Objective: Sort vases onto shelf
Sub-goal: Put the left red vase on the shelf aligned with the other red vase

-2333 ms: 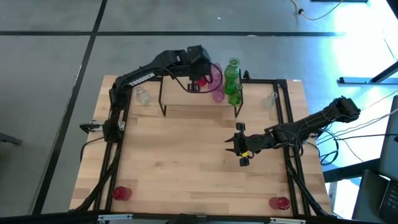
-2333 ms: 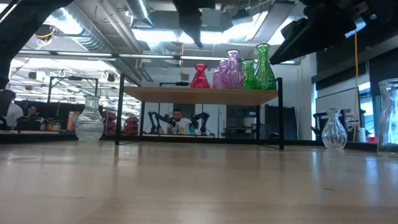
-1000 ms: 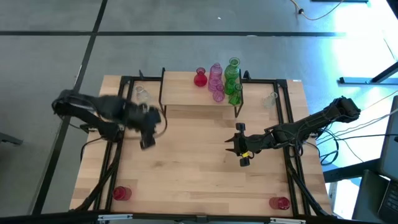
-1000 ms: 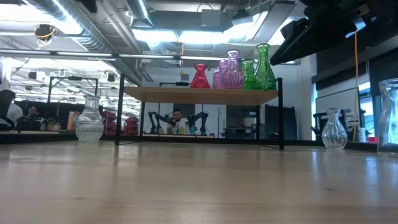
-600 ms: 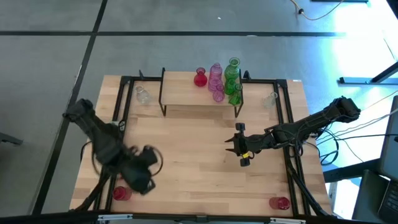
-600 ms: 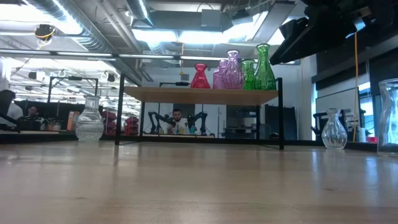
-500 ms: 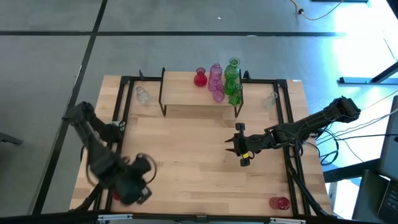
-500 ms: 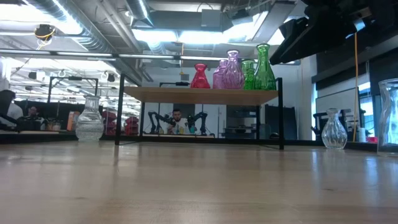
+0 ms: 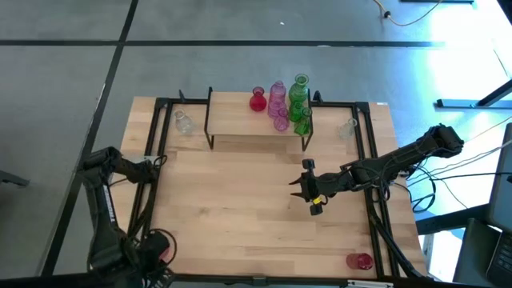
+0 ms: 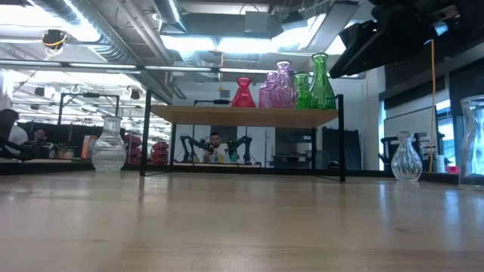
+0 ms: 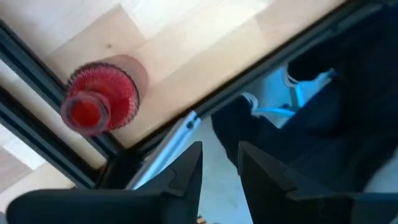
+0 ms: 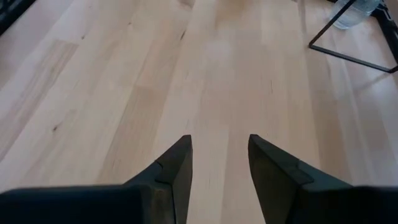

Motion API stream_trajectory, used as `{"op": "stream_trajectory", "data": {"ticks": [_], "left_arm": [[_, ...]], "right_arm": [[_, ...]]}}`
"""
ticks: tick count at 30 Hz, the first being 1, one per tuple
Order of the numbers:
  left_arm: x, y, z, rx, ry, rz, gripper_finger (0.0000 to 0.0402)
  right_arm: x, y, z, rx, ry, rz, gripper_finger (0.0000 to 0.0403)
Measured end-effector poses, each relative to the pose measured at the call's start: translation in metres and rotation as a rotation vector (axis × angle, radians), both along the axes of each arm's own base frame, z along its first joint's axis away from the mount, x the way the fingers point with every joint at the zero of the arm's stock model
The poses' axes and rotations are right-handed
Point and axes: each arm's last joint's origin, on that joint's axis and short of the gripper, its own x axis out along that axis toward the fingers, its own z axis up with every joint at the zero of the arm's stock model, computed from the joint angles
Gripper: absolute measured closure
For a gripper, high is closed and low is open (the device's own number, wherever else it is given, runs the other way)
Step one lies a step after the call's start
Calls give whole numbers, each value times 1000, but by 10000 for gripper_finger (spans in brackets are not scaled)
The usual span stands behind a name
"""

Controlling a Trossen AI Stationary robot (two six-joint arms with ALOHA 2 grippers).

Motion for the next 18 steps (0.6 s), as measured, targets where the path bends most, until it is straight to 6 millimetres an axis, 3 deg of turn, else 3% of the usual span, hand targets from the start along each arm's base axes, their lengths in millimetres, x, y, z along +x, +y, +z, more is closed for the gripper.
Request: {"op": "stream_trajectory", "data": {"ticks": [5, 14, 18], "left_arm": [[-6, 8, -6, 91, 136, -4, 305], [-11, 10, -8, 106, 206, 2, 305], [-11, 11, -17, 121, 230, 5, 305]], "right_arm": [[0, 0, 0, -1, -1, 1, 262], [0, 0, 0, -2, -4, -2, 262], [0, 0, 0, -4, -3, -3, 262]]}}
